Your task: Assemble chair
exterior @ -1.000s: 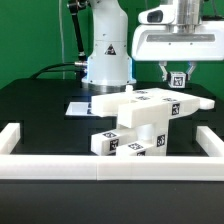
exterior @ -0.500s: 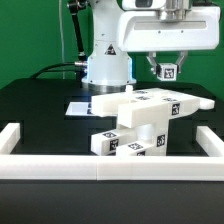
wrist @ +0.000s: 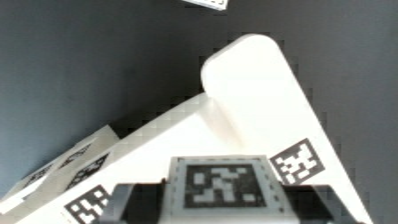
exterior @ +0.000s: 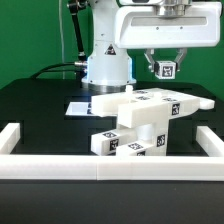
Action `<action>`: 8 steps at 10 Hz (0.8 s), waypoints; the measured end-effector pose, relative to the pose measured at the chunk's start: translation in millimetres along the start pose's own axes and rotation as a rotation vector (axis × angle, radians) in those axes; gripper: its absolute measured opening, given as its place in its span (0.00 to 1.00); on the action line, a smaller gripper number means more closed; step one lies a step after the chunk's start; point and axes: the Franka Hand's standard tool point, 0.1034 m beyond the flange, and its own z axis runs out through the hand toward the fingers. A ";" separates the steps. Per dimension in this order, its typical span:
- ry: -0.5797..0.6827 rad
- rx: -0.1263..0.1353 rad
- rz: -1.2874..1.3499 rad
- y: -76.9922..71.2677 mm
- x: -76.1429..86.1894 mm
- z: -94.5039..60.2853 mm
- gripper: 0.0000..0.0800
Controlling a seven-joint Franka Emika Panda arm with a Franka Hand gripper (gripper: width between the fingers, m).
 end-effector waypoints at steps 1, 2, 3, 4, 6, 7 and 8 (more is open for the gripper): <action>0.003 -0.002 -0.033 14.7 16.4 -4.8 0.36; 0.013 -0.013 -0.061 25.8 35.0 -7.7 0.36; 0.014 -0.022 -0.089 34.8 48.7 -8.8 0.36; -0.002 -0.023 -0.094 41.2 59.4 -12.9 0.36; 0.014 -0.033 -0.100 43.3 68.8 -16.4 0.36; 0.013 -0.033 -0.099 43.6 68.7 -16.2 0.36; 0.013 -0.033 -0.099 43.7 68.7 -16.1 0.36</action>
Offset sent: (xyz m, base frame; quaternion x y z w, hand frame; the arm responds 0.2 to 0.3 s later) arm 0.0644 -0.0196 0.0133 0.0144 -0.0494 -0.0679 0.9964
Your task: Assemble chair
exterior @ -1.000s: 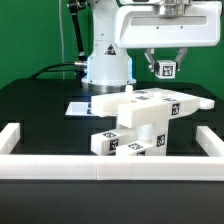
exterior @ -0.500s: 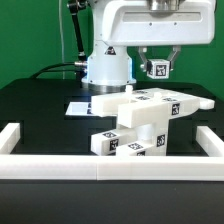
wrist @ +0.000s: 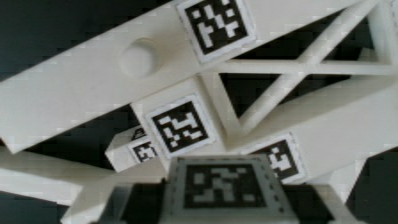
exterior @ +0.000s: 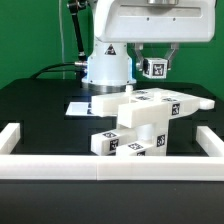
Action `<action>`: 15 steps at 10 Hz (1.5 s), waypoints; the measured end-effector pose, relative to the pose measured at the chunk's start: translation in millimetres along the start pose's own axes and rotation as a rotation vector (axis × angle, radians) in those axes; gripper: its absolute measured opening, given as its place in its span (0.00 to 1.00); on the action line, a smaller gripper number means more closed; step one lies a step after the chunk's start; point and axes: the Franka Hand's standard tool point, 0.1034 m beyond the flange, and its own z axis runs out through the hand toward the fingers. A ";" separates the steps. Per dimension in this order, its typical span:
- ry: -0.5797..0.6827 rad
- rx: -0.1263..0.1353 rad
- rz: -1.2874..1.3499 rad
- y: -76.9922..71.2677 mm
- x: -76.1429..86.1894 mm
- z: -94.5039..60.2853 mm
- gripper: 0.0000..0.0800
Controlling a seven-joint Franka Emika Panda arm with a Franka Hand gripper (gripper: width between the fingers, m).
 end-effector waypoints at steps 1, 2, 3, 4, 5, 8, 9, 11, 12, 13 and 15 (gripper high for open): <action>0.001 -0.002 -0.009 1.6 1.9 0.6 0.36; 0.004 -0.011 -0.024 6.5 9.7 2.1 0.36; 0.011 -0.019 -0.030 10.9 21.9 0.5 0.36; 0.019 -0.026 -0.031 14.0 29.3 -0.2 0.36; 0.019 -0.028 -0.029 15.4 30.7 0.6 0.36; 0.019 -0.028 -0.028 15.6 30.3 1.4 0.36; 0.020 -0.030 -0.025 15.6 30.6 2.0 0.36; 0.012 -0.033 -0.019 12.9 29.5 9.9 0.36; 0.009 -0.033 -0.020 12.0 29.2 11.3 0.36; 0.008 -0.033 -0.021 11.1 29.0 12.2 0.36; 0.002 -0.034 -0.021 10.7 27.9 15.7 0.36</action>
Offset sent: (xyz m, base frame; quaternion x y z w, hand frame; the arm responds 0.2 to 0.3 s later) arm 0.0422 0.0044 0.0054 0.0102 0.0162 -0.0370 0.9991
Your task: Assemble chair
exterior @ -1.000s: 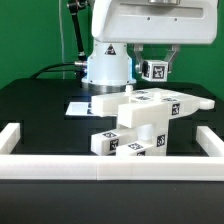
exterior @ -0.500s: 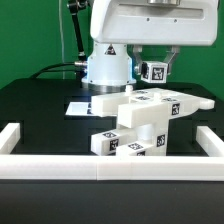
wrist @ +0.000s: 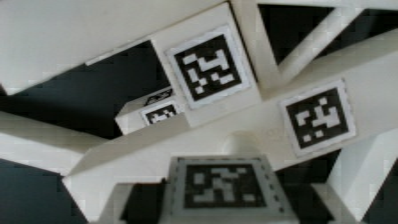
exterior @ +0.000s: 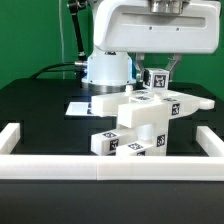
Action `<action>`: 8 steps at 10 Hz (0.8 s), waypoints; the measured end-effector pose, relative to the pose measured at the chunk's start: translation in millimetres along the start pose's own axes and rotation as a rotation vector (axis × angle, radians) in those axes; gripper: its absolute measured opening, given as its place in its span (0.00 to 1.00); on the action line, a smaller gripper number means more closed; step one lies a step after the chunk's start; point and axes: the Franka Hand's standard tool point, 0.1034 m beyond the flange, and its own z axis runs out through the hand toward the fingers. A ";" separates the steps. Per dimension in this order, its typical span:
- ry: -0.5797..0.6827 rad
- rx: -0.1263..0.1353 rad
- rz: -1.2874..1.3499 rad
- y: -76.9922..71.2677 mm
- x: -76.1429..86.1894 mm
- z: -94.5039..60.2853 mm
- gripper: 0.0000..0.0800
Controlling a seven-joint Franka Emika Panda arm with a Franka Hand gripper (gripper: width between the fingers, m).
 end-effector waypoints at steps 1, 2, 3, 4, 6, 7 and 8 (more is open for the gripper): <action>-0.003 0.000 -0.001 -0.4 -0.6 1.7 0.36; -0.004 0.001 -0.002 -2.1 -0.5 2.4 0.36; -0.004 0.002 0.000 -4.3 -0.2 2.7 0.36; -0.005 0.000 0.003 -5.1 -0.2 2.9 0.36; -0.005 0.000 0.005 -4.2 -0.4 2.9 0.36; -0.005 0.000 0.005 -4.1 -0.4 2.9 0.36; -0.006 0.001 0.006 -4.1 -0.9 3.3 0.36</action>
Offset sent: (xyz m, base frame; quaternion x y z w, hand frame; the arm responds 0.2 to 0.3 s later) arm -0.0023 0.0040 -0.0010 -0.0274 0.0086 0.0138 0.9995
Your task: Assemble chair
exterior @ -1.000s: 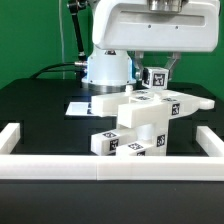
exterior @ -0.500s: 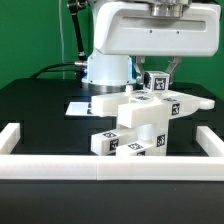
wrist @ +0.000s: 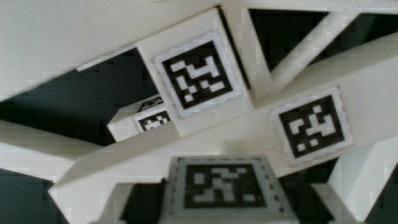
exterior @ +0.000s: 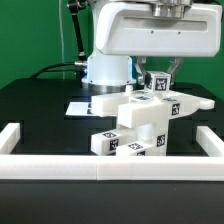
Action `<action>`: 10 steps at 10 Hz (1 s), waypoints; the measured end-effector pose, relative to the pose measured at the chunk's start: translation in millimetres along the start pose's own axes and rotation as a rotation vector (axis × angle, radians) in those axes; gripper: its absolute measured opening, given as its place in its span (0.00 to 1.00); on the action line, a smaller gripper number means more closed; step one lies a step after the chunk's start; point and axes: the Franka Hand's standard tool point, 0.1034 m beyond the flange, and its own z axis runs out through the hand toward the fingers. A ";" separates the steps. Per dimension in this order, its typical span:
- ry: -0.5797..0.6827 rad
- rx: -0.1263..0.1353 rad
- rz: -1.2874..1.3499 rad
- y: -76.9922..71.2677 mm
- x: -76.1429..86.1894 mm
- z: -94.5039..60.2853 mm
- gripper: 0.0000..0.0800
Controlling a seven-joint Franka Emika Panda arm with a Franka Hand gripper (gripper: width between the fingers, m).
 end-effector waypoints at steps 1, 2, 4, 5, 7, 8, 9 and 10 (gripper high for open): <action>-0.004 0.001 0.001 0.3 -2.0 1.5 0.36; -0.006 0.001 0.002 0.3 -3.2 2.5 0.36; -0.008 0.001 0.002 0.1 -3.9 3.0 0.36; -0.008 0.002 0.000 -0.7 -3.8 3.1 0.36; -0.009 0.004 -0.003 -4.3 -3.3 3.7 0.36; -0.009 0.004 -0.005 -5.4 -3.3 4.1 0.36; -0.011 0.004 -0.006 -5.5 -3.7 5.3 0.36; -0.016 0.003 -0.006 -5.2 -4.6 8.0 0.36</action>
Offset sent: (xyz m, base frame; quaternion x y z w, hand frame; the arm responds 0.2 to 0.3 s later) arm -0.0033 0.0048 -0.0012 0.0140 -0.0013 0.0001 0.9999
